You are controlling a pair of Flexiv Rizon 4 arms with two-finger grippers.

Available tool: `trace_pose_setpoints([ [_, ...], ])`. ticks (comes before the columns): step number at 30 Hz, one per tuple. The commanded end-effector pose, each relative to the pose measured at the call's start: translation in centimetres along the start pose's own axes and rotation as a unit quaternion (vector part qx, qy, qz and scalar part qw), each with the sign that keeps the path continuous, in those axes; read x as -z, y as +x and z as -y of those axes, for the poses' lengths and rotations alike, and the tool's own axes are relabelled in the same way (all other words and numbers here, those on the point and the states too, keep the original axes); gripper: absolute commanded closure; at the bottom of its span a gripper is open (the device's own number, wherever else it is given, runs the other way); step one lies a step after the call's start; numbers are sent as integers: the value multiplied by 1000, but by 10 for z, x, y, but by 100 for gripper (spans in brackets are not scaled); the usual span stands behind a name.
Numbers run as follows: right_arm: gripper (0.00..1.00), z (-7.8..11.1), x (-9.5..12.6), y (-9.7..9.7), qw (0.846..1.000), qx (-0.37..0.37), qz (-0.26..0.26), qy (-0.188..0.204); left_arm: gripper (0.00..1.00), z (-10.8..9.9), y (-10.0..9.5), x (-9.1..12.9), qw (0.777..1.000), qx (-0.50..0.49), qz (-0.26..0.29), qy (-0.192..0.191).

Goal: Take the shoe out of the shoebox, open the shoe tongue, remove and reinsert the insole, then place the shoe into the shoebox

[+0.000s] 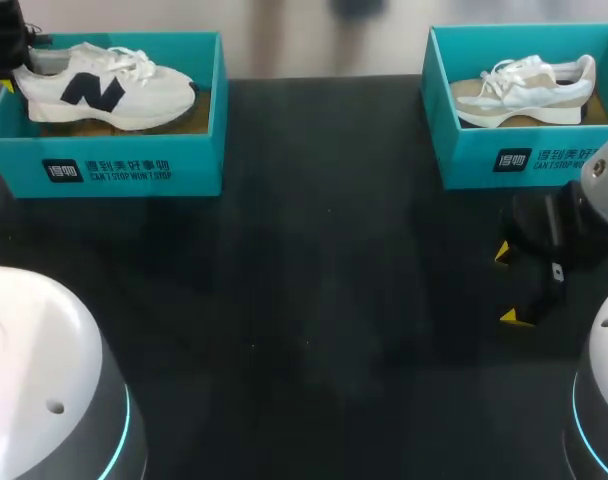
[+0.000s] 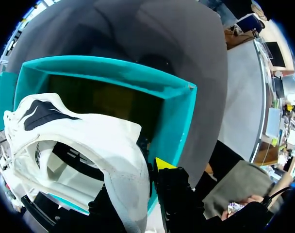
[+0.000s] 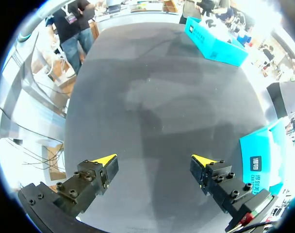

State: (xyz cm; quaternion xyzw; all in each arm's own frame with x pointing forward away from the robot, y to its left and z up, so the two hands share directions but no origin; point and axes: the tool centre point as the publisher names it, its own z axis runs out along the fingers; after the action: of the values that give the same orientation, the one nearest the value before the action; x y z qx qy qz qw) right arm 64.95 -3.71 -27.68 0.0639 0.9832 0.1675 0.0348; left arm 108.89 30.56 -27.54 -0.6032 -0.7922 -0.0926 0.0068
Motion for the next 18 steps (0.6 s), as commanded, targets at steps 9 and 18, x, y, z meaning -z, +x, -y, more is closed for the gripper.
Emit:
trace_pose_setpoints([
  [9,0,-1,-1,1,1000,0,1,1,100,14,8,-10,1000,-14,1,9],
  [18,0,-1,-1,1,1000,0,1,1,100,36,11,-20,1000,-11,8,15],
])
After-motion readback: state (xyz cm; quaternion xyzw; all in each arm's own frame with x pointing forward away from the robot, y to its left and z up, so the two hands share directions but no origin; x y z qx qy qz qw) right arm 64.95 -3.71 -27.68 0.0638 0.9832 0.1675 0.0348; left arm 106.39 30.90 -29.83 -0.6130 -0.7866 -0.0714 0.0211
